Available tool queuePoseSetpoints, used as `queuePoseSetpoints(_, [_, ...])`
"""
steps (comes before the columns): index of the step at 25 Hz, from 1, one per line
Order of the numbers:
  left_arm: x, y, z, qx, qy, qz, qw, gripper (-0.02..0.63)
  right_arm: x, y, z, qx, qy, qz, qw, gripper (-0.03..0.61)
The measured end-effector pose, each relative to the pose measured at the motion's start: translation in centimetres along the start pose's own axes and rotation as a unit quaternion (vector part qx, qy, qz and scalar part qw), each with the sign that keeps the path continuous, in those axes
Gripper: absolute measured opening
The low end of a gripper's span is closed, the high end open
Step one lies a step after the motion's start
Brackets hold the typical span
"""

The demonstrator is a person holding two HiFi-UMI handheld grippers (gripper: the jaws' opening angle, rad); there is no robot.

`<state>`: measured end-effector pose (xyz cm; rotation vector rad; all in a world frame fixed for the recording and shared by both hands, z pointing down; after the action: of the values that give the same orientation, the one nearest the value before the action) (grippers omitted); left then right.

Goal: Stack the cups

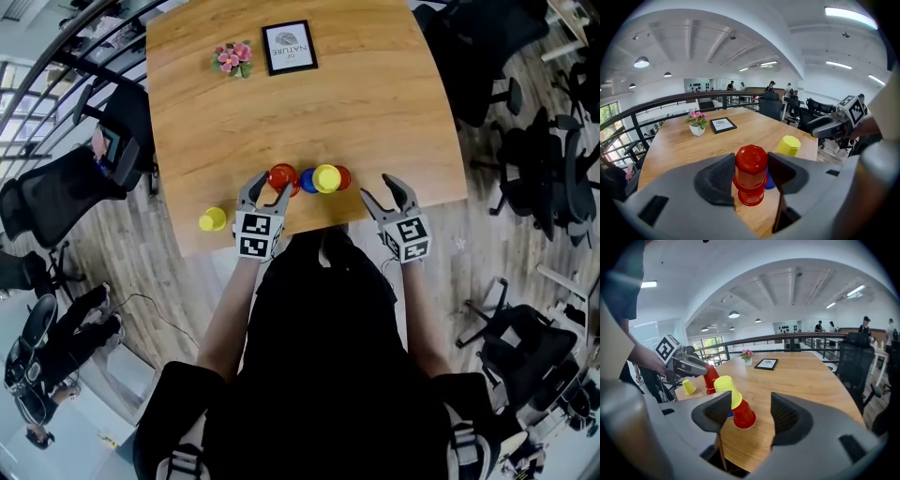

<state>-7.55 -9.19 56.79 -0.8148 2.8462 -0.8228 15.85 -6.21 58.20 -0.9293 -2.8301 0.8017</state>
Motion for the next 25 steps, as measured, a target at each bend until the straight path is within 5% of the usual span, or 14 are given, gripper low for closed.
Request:
queuePoseSetpoints(13, [-2.4, -1.2, -1.6, 0.035, -0.007, -0.026, 0.9990, 0.239, -0.2, 1.1, -1.6, 0.014, -0.012, -0.002, 1.000, 0.276])
queuePoseSetpoints(25, [-3.9, -1.5, -1.0, 0.018, -0.034, -0.028, 0.9988, 0.249, -0.3, 1.7, -2.2, 0.016, -0.010, 0.002, 1.000, 0.276])
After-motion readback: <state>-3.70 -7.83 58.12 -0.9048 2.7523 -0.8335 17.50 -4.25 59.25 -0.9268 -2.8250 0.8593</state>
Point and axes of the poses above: the fingertips, and each gripper's own axes: y backward along the fingers, x to its left, z out of its top, the point moved 2 cm from there along y, backward along the fingers, and after that the axes turned 2 degrees about -x, right-handed, at the moved point
